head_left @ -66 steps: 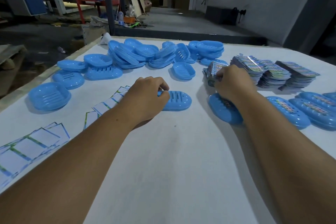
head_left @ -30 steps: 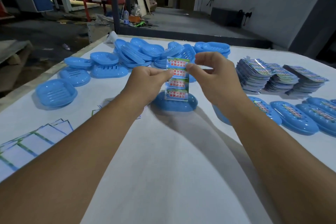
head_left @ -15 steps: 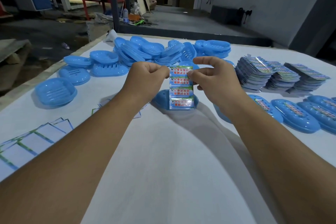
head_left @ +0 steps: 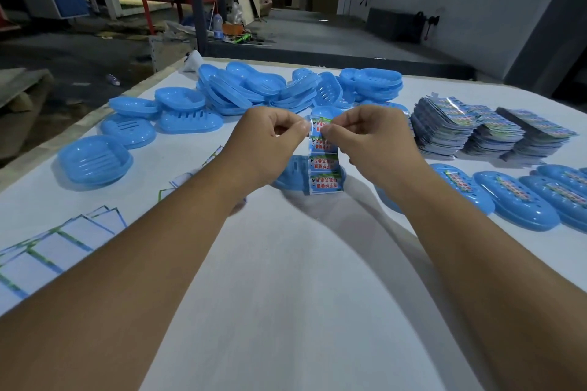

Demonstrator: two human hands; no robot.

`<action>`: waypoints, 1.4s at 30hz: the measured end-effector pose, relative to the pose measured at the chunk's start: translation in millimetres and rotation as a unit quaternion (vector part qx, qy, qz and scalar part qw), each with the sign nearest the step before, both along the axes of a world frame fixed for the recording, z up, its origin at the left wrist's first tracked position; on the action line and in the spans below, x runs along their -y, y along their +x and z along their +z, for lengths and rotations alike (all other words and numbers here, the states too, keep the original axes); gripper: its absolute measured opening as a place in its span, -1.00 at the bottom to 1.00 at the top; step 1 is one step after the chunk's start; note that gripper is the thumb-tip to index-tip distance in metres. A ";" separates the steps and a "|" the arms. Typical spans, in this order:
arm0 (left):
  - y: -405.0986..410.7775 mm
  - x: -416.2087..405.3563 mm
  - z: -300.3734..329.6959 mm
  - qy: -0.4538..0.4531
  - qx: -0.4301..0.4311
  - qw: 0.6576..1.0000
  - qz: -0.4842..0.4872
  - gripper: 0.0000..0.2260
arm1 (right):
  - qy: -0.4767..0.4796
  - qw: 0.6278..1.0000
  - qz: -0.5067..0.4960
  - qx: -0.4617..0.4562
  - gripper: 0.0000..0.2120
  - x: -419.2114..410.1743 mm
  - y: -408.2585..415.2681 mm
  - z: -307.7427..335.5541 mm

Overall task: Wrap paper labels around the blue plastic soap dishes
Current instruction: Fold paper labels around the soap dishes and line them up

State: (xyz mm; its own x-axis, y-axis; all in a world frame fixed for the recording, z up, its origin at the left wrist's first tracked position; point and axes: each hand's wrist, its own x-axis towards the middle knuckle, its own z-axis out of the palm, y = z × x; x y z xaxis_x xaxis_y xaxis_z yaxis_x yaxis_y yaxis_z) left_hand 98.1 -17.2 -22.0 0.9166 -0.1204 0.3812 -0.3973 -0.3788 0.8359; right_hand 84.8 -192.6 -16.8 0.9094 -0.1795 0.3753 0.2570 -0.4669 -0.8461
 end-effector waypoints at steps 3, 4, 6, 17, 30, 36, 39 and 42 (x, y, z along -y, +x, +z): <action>-0.4 0.7 0.0 0.013 0.027 1.000 0.000 -0.87 | -0.014 1.000 0.008 0.010 -0.87 -4.2 -3.4 0.1; -0.2 1.1 0.1 0.017 0.033 0.999 -0.001 -0.87 | -0.020 1.000 0.007 0.011 -0.87 -5.0 -4.1 0.4; -1.0 2.2 0.3 0.024 0.041 0.999 -0.002 -0.86 | -0.032 0.999 0.004 0.006 -0.86 -5.6 -6.2 1.7; -7.0 6.1 1.2 0.058 0.106 0.993 -0.006 -0.88 | -0.080 0.997 -0.014 0.006 -0.80 -14.8 -17.5 7.5; -10.0 8.9 -0.7 0.047 0.077 0.996 -0.008 -0.92 | -0.063 0.998 -0.012 0.007 -0.78 -15.1 -16.7 5.8; -13.3 9.6 -2.4 -0.003 0.046 0.999 -0.022 -0.88 | -0.003 1.000 0.028 -0.003 -0.77 -13.2 -14.2 6.3; -10.8 8.4 -0.4 -0.034 0.026 0.999 -0.024 -0.85 | 0.009 0.999 0.049 0.001 -0.74 -14.4 -14.2 5.3; -7.9 7.3 0.4 -0.054 0.015 0.998 -0.029 -0.85 | 0.009 0.998 0.067 0.009 -0.74 -14.4 -14.2 4.8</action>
State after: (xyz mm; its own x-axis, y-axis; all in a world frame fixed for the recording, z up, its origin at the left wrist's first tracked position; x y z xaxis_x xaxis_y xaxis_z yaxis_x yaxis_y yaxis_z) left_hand 90.2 -24.5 -21.5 0.8973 -0.1287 0.4223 -0.4415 -0.2627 0.8580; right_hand 70.6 -178.2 -12.0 0.9185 -0.0642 0.3902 0.3317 -0.4124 -0.8485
